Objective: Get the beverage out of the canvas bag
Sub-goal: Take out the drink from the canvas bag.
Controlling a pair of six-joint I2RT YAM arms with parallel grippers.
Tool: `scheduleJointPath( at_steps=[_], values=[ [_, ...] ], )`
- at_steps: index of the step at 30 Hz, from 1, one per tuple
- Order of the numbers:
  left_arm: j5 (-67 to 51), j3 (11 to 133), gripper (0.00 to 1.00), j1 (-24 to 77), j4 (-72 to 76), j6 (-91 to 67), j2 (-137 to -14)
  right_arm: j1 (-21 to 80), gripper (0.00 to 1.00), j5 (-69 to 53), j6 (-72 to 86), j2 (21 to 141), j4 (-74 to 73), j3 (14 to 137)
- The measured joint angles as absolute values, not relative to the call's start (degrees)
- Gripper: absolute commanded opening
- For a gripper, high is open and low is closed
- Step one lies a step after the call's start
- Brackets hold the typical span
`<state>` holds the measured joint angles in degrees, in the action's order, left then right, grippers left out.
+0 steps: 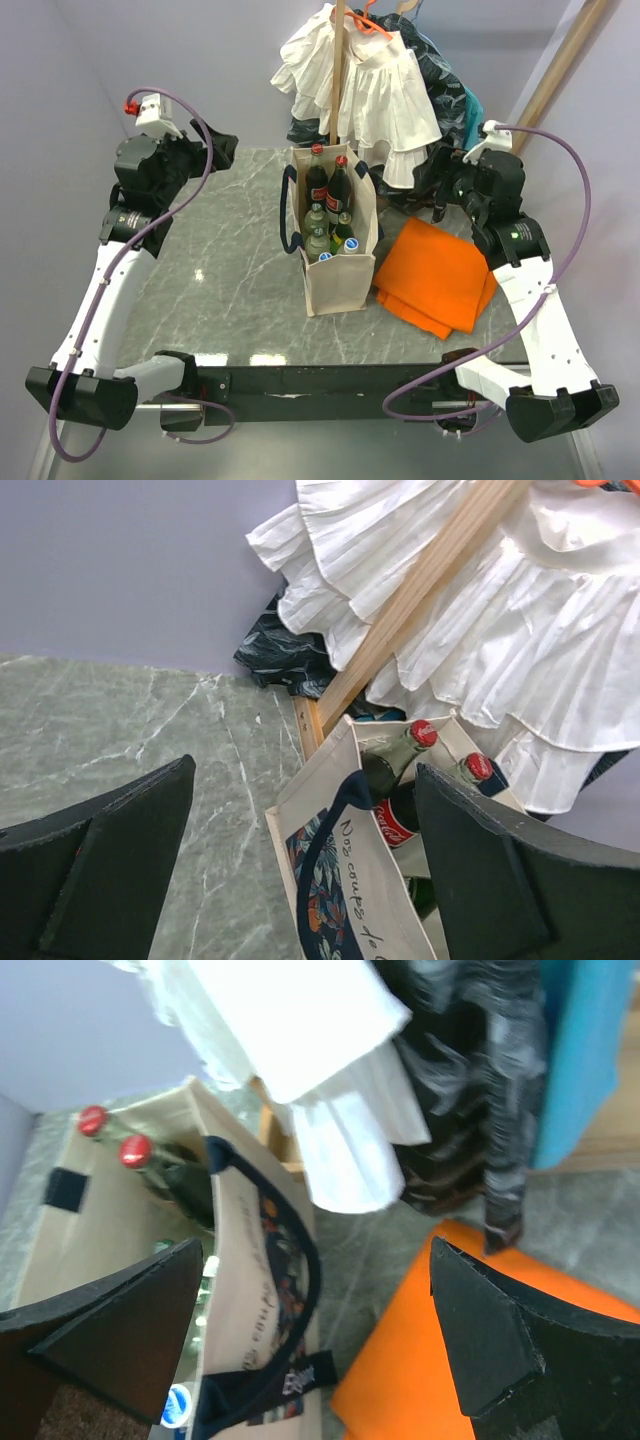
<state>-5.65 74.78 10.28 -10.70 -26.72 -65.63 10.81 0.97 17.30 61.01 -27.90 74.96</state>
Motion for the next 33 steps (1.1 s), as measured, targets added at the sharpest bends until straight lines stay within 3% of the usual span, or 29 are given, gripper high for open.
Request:
scheduleJointPath(
  at_steps=[7,21,27,33],
  values=[
    [-8.91,79.85,0.96,10.33,-11.86,-26.44,-67.42,10.9,1.0,8.49,20.03,61.19,-31.53,73.36],
    [-17.45,82.02,0.97,11.16,-14.68,-27.97,-72.86,10.9,1.0,8.12,20.1,62.04,-32.23,70.43],
    [-15.81,88.77,0.96,20.93,-19.77,-23.14,-78.22,11.75,1.0,1.17,17.78,64.71,-33.43,70.46],
    [-10.44,87.94,0.96,30.63,-23.2,-20.14,-79.31,16.49,1.0,-2.46,15.57,62.28,-34.52,70.48]
  ],
)
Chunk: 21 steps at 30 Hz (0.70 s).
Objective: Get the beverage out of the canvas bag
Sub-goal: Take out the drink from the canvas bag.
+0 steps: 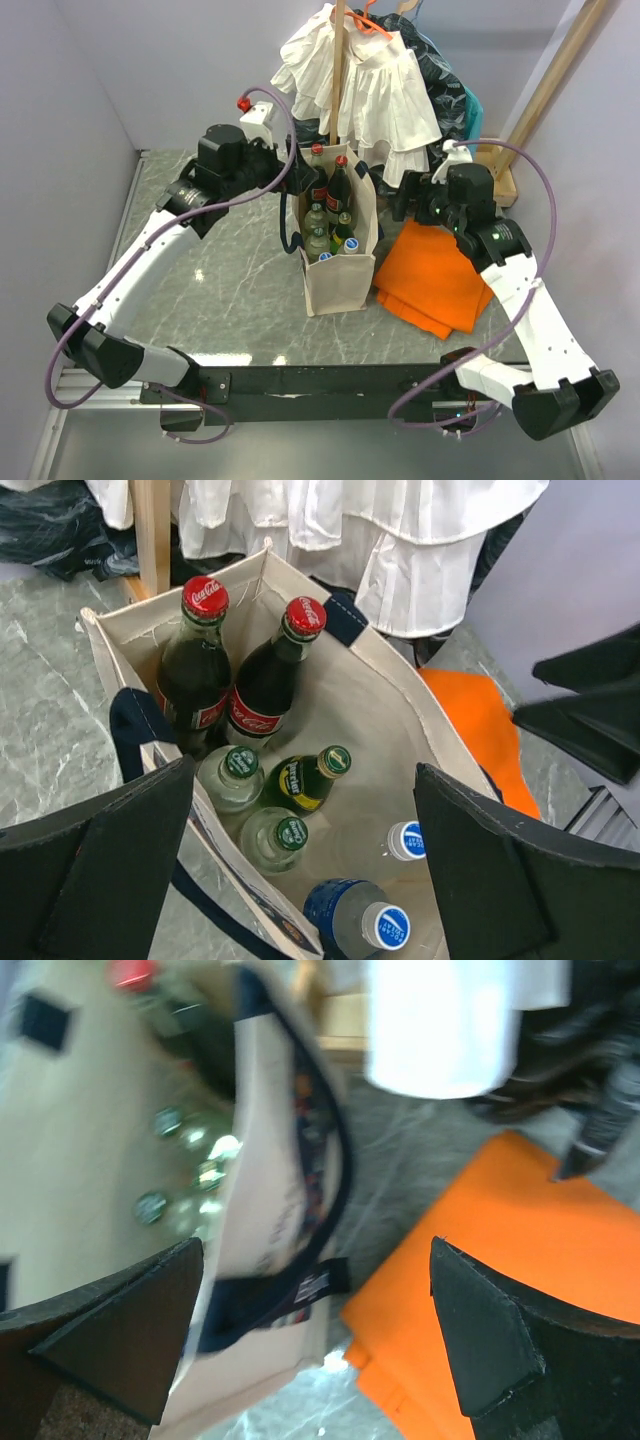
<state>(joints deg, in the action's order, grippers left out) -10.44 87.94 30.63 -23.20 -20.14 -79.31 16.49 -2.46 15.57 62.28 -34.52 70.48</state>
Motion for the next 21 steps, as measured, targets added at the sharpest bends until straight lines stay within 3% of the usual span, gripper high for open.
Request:
scheduleJointPath(
  at_steps=[21],
  values=[
    [9.58,91.68,0.96,39.88,-24.64,-19.14,-91.72,27.51,0.99,-4.05,14.04,61.39,-36.1,71.85]
  ],
)
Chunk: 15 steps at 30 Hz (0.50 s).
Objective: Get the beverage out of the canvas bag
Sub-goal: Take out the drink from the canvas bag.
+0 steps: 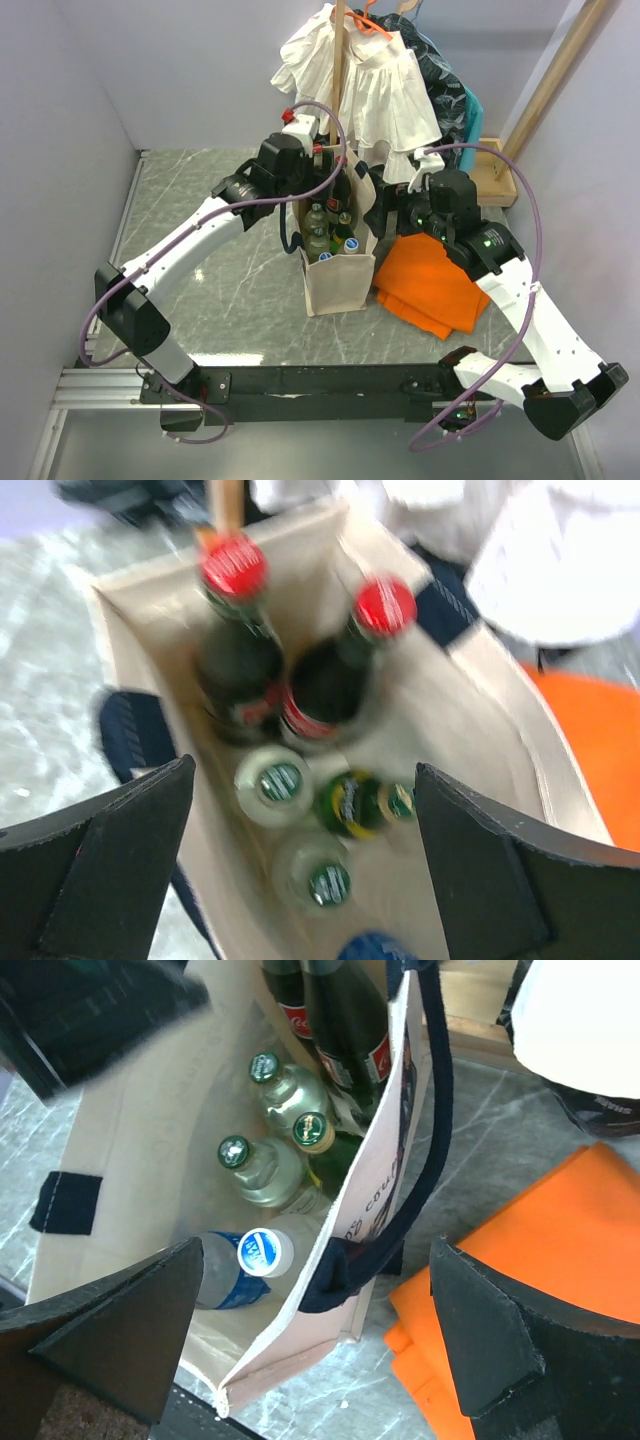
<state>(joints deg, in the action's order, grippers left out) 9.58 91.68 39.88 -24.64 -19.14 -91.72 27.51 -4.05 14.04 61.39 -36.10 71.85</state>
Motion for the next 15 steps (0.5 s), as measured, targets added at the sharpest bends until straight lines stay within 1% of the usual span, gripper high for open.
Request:
scheduleJointPath(
  at_steps=[2,5,11,15],
  values=[
    [12.23,93.67,0.96,39.83,-24.38,-19.09,-92.27,27.51,0.97,-3.55,14.04,61.34,-36.01,71.66],
    [14.02,97.17,0.96,39.83,-23.59,-18.87,-93.67,27.51,0.96,-2.66,14.02,61.32,-36.05,71.26],
    [15.14,109.84,0.96,39.57,-25.28,-18.48,-102.32,27.51,0.96,-1.5,14.02,61.23,-36.14,71.02],
    [15.14,115.09,0.96,38.94,-28.1,-18.72,-107.5,27.51,0.96,-0.62,14.02,60.99,-36.29,70.96]
  ],
)
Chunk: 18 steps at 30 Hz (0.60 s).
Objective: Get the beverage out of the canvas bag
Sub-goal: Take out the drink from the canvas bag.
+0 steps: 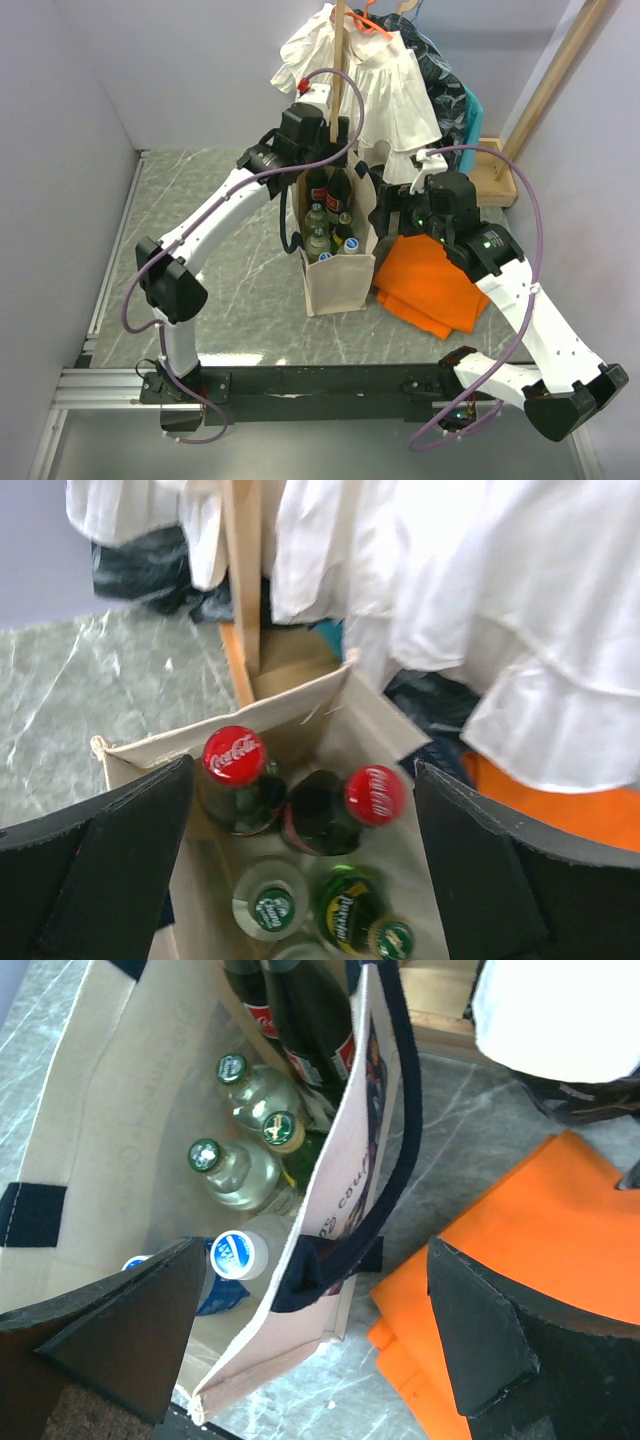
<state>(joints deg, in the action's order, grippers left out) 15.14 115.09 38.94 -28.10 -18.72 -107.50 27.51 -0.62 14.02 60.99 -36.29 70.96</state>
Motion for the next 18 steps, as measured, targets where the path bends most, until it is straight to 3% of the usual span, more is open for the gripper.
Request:
scheduleJointPath(
  at_steps=[18],
  values=[
    [15.59,115.35,0.96,34.92,-31.18,-20.93,-109.23,27.51,0.95,1.8,14.04,59.9,-36.53,70.67]
  ],
)
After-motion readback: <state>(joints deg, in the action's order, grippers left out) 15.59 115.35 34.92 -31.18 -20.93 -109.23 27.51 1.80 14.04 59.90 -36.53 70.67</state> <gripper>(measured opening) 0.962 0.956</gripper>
